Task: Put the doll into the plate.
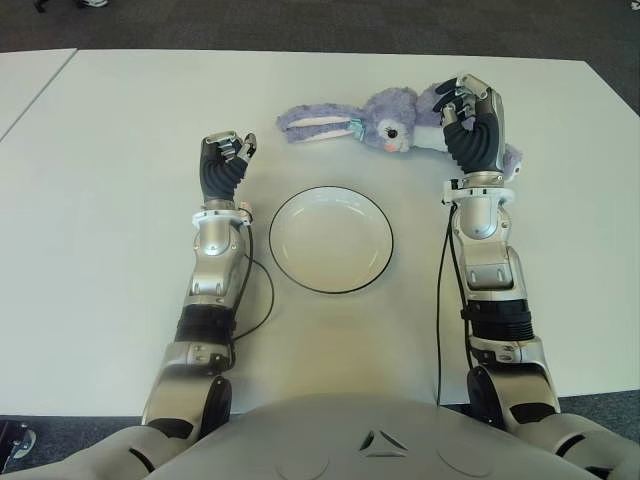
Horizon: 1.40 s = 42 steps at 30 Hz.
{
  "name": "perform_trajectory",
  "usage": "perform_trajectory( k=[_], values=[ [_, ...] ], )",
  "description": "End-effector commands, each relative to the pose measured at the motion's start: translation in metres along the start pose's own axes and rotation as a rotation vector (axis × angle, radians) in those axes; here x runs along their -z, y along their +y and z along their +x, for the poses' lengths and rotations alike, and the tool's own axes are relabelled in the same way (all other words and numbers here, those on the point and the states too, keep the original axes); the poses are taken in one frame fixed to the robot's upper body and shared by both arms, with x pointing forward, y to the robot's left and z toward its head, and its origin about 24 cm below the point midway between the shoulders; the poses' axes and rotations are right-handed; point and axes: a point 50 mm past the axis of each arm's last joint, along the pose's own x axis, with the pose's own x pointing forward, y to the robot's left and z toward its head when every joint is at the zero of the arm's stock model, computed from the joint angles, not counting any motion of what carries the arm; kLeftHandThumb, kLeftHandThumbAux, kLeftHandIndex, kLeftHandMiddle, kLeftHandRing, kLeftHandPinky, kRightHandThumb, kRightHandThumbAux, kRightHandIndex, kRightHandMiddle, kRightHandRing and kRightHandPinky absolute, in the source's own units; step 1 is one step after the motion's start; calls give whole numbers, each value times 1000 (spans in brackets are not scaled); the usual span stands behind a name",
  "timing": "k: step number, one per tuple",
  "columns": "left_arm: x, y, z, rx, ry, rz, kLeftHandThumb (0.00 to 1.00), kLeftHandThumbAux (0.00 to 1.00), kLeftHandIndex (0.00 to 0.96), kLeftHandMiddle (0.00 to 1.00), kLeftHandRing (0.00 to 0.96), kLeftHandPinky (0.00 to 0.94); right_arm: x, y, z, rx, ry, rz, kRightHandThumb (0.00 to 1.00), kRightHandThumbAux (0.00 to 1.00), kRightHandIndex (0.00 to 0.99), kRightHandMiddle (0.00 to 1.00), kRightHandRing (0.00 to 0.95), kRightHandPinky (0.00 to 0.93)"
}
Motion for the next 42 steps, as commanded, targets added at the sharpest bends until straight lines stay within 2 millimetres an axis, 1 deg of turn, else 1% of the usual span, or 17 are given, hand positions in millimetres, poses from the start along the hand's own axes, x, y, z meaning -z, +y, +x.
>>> perform_trajectory(
  k=[1,2,8,10,11,13,16,17,21,22,25,28,31,33,35,37,42],
  values=[
    [45,5,-36,-39,204,-15,467,738,774,868,866,872,-4,-5,8,-37,-33,-79,833,683,376,520,556,564],
    [45,5,-36,-38,206,-16,467,738,774,868,866,872,-5,-8,10,-45,-49,-104,833,683,376,517,551,560],
    [45,5,-35,-37,202,-15,471,740,775,869,866,873,-11,-18,21,-89,-156,-264,832,681,394,480,470,467],
    [45,4,-35,-37,199,-16,470,740,778,870,868,874,-12,-21,26,-130,-208,-335,678,560,296,394,396,395],
    [45,4,-35,-35,199,-18,470,740,779,871,868,875,-11,-25,29,-155,-230,-373,652,541,277,379,384,384],
    [46,3,-35,-32,199,-21,471,740,781,871,868,872,-10,-28,33,-178,-247,-407,563,479,214,317,330,337],
    [46,3,-35,-30,197,-19,472,740,781,871,868,873,-7,-33,38,-207,-262,-448,514,443,178,278,297,310],
    [46,3,-34,-29,197,-18,471,739,781,871,868,873,-6,-35,40,-216,-265,-462,507,434,171,265,278,287],
    [47,2,-34,-20,205,-19,466,741,773,867,865,867,-6,-40,46,-285,-292,-550,458,387,134,175,167,156],
    [47,2,-34,-18,206,-18,465,744,770,866,864,867,-6,-41,46,-298,-294,-563,447,370,114,131,111,100],
    [48,3,-34,-16,206,-18,461,748,766,864,863,869,-6,-42,48,-333,-293,-586,432,334,76,57,37,32],
    [48,3,-34,-16,202,-14,460,750,764,864,862,870,-5,-44,50,-397,-296,-613,425,302,47,19,12,10],
    [47,3,-34,-16,199,-12,459,750,764,863,862,871,-4,-46,51,-434,-300,-628,423,264,15,6,3,3],
    [48,3,-34,-15,200,-15,460,750,764,863,861,869,2,-48,55,-462,-296,-646,424,243,7,3,1,1],
    [48,3,-33,-14,204,-17,460,751,764,862,861,867,12,-52,62,-509,-277,-694,428,221,3,1,0,0],
    [49,3,-32,-15,205,-17,458,754,765,861,860,866,15,-55,65,-538,-271,-721,443,183,1,0,0,0],
    [49,3,-31,-8,208,-26,452,761,769,861,861,864,17,-56,71,-623,-257,-779,479,150,0,0,0,0]
  ],
)
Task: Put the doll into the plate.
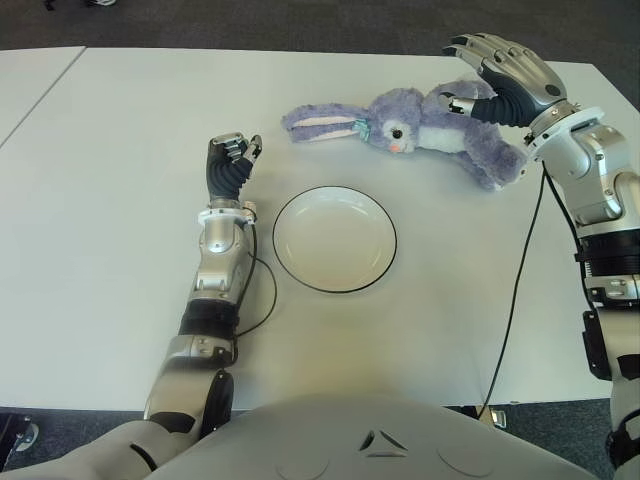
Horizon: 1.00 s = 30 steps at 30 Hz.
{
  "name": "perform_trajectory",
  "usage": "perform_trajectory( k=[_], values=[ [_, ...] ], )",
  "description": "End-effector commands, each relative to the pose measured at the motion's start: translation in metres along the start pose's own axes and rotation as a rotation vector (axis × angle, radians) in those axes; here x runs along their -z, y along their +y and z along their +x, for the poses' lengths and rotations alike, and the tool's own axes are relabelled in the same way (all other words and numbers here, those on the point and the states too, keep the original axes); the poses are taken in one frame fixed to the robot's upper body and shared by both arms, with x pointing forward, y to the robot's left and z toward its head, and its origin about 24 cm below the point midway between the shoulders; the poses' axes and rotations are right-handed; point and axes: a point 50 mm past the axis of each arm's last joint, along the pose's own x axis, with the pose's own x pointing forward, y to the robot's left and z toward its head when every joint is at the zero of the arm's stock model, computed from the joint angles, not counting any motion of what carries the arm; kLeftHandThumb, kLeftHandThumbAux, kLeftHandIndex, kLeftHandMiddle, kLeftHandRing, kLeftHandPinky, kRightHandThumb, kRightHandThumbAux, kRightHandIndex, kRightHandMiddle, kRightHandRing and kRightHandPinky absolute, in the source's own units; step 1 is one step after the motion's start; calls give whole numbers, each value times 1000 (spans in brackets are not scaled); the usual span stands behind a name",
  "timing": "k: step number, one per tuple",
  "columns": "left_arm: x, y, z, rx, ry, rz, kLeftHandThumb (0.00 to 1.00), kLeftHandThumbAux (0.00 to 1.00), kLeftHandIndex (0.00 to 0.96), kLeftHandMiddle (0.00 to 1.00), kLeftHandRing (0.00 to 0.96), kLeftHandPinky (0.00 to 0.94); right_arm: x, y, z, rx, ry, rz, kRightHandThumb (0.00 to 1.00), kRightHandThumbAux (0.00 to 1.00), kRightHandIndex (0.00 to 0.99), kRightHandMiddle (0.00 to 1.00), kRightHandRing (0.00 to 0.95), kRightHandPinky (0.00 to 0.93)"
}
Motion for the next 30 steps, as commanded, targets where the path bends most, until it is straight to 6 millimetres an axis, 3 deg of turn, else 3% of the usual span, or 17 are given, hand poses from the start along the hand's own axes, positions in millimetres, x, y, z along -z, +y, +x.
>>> perform_trajectory(
  k=[1,17,30],
  values=[
    [43,7,-34,-26,185,-12,451,762,770,861,861,864,3,-1,5,-94,-26,-51,486,146,0,0,0,0],
    [44,9,-32,-21,181,-26,416,774,798,856,860,830,13,7,19,-260,-29,-50,516,141,0,0,0,0],
    [43,9,-32,-23,171,-20,445,750,769,856,859,859,18,11,31,-366,18,-97,465,129,0,0,0,0]
  ],
)
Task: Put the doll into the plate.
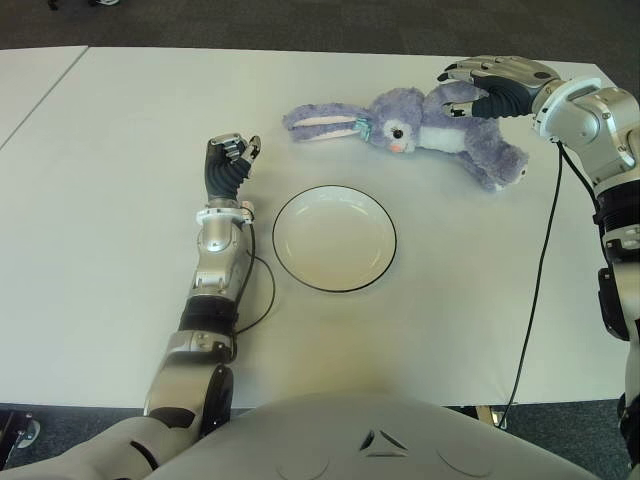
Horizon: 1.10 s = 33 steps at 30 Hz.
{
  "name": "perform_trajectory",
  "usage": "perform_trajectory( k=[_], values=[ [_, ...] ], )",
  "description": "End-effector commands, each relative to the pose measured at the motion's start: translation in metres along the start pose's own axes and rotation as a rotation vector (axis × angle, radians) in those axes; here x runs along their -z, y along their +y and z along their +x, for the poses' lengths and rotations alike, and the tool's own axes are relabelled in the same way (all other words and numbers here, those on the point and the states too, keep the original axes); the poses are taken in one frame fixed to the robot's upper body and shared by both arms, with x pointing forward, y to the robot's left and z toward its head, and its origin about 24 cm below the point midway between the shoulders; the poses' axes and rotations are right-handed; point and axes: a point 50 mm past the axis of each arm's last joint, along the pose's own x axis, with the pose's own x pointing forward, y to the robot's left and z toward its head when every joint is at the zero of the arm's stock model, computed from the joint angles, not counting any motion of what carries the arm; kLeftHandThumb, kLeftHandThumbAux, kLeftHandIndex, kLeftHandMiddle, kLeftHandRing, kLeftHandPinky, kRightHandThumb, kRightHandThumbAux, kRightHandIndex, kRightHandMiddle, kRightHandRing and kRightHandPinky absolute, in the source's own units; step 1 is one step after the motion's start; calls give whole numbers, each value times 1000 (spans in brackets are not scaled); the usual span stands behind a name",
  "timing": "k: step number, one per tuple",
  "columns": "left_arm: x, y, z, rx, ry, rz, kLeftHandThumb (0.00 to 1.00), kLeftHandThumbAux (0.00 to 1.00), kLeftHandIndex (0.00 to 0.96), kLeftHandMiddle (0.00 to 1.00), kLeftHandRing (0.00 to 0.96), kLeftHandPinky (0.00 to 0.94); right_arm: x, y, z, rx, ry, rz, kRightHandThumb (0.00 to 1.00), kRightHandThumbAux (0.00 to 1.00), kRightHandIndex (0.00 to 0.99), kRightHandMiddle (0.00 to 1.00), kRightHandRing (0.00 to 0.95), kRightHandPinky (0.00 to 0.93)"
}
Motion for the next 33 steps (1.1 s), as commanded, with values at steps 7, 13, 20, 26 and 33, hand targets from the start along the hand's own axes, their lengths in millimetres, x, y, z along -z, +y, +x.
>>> perform_trajectory(
  k=[7,13,20,26,33],
  values=[
    [40,7,-35,-31,177,2,441,759,766,853,859,845,1,4,12,-54,29,-2,457,131,0,0,0,0],
    [38,6,-35,-41,168,-2,441,758,775,856,860,854,4,9,16,-78,51,19,453,130,0,0,0,0],
    [38,7,-36,-38,170,3,446,753,772,857,861,843,6,14,22,-97,87,28,453,129,0,0,0,0],
    [38,9,-38,-45,167,4,444,754,769,857,860,855,6,26,30,-118,129,39,452,130,0,0,0,0],
    [37,10,-39,-50,157,7,441,765,792,866,869,859,7,34,33,-121,160,67,446,123,0,0,0,0]
  ],
)
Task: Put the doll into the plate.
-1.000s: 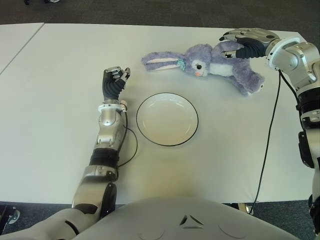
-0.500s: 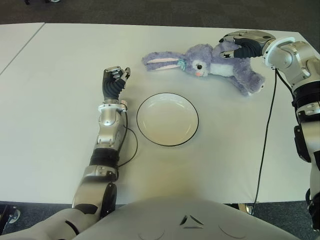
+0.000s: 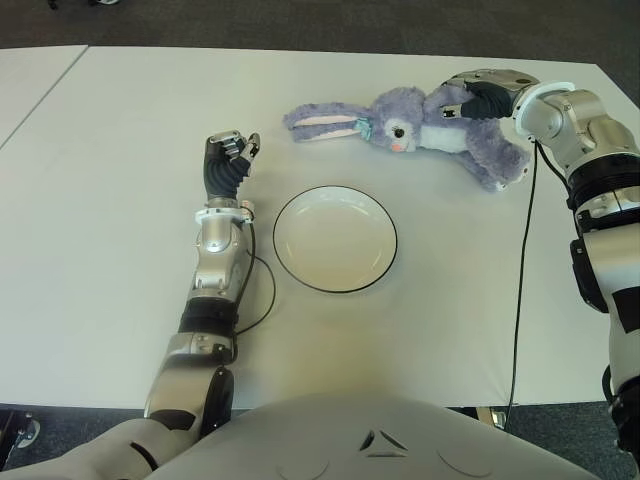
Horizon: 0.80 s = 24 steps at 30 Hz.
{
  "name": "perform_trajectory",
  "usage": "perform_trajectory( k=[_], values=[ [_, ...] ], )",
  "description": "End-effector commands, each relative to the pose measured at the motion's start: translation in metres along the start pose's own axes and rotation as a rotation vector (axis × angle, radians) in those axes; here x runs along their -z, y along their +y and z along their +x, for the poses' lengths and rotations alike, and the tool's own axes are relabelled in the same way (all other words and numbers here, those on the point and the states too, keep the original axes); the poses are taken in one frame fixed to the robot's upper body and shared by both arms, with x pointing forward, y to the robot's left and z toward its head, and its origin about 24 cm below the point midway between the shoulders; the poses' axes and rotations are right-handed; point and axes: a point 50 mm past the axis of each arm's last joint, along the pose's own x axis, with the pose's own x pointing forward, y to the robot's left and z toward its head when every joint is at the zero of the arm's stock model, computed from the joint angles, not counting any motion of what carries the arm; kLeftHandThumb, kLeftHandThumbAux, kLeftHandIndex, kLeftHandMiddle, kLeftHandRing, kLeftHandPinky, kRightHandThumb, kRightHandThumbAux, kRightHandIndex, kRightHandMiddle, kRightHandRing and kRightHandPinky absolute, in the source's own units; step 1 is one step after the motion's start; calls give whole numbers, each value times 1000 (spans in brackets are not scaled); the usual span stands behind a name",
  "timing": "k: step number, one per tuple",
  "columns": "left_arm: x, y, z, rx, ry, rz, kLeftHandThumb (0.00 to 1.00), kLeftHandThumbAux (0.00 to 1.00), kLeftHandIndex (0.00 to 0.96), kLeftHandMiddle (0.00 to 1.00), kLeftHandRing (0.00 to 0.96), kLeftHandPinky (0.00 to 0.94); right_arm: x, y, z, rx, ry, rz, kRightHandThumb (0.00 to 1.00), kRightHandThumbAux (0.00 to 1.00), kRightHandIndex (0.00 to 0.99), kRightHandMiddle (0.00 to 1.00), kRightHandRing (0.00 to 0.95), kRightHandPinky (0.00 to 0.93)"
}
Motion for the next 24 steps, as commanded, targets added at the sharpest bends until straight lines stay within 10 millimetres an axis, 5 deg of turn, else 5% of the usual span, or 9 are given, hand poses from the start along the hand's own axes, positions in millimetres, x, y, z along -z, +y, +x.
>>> perform_trajectory(
  k=[1,11,24],
  values=[
    [41,11,-40,-53,181,8,441,766,794,866,869,860,-3,12,5,-29,19,7,445,122,0,0,0,0],
    [37,10,-42,-68,160,16,441,770,799,872,874,869,-4,54,11,-102,101,14,430,126,0,0,0,0],
    [30,15,-43,-94,135,27,427,782,806,872,874,861,-8,70,13,-198,130,37,455,126,0,0,0,0]
  ],
)
